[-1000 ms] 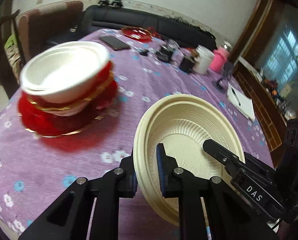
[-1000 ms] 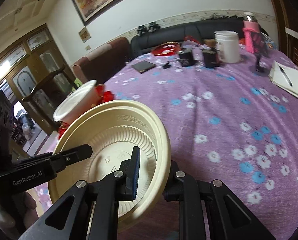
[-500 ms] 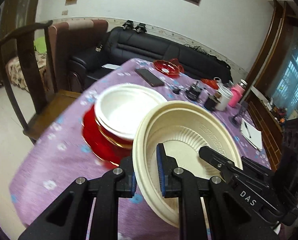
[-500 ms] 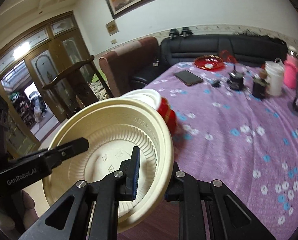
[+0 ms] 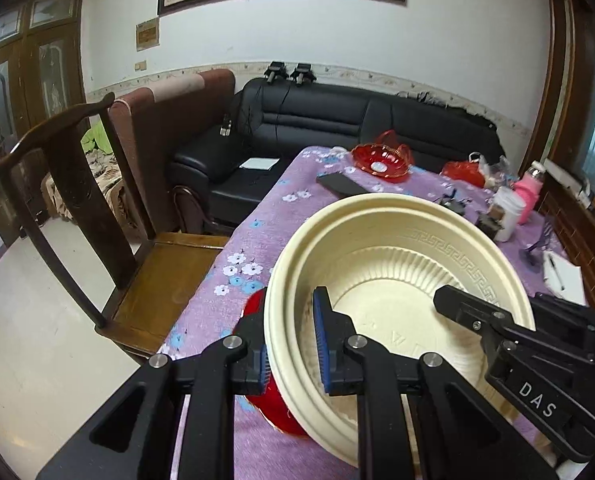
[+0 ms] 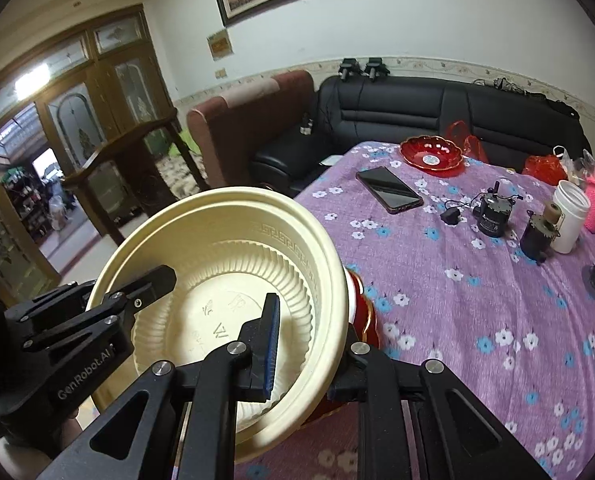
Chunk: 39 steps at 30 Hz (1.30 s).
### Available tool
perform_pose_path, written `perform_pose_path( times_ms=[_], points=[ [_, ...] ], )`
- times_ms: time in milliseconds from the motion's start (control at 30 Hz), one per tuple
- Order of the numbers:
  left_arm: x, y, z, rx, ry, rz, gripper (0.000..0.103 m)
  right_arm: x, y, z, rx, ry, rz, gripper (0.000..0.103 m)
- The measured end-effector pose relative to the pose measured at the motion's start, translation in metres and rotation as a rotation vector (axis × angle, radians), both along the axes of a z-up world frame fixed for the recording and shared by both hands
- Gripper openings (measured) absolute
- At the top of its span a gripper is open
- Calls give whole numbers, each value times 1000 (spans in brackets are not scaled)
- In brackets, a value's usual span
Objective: Organize plates and bowls
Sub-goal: 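Carry the beige bowl with both grippers over the stacked white bowls, then lower the beige bowl onto the white bowls and open both grippers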
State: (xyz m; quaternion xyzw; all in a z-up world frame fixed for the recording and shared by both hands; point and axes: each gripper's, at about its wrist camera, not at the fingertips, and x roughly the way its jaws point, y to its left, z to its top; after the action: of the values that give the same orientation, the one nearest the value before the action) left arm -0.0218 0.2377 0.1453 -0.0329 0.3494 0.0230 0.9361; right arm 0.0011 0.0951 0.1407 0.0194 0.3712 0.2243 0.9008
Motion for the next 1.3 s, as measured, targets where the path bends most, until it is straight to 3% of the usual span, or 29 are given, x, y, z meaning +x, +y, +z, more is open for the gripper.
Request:
perform_pose_path(
  times_ms=[400, 700, 733, 833, 867, 967, 1133, 1200, 1300],
  points=[
    [38, 22, -40, -14, 65, 31, 17, 36, 26, -44, -58, 60, -6, 20],
    [47, 29, -54, -50, 86, 35, 21, 36, 32, -50, -91, 41, -1, 20],
    [48, 31, -55, -51, 86, 37, 23, 36, 34, -50, -94, 32, 1, 20],
    [46, 33, -55, -56, 79, 55, 46, 34, 37, -50, -105, 9, 3, 20],
    [43, 33, -55, -56, 71, 62, 53, 34, 39, -49, -111, 1, 6, 24],
    [38, 35, -52, -38, 51, 86, 56, 32, 41, -50, -121, -23, 6, 43],
    [23, 42, -46, -69, 41, 103, 59, 29, 37, -47, -83, -33, -5, 58],
    [13, 44, -41, -69, 16, 121, 69, 26, 35, -44, -78, -54, -17, 64],
    [-4, 43, -34, -62, -28, 145, 74, 19, 31, -34, -65, -99, -32, 68]
  ],
)
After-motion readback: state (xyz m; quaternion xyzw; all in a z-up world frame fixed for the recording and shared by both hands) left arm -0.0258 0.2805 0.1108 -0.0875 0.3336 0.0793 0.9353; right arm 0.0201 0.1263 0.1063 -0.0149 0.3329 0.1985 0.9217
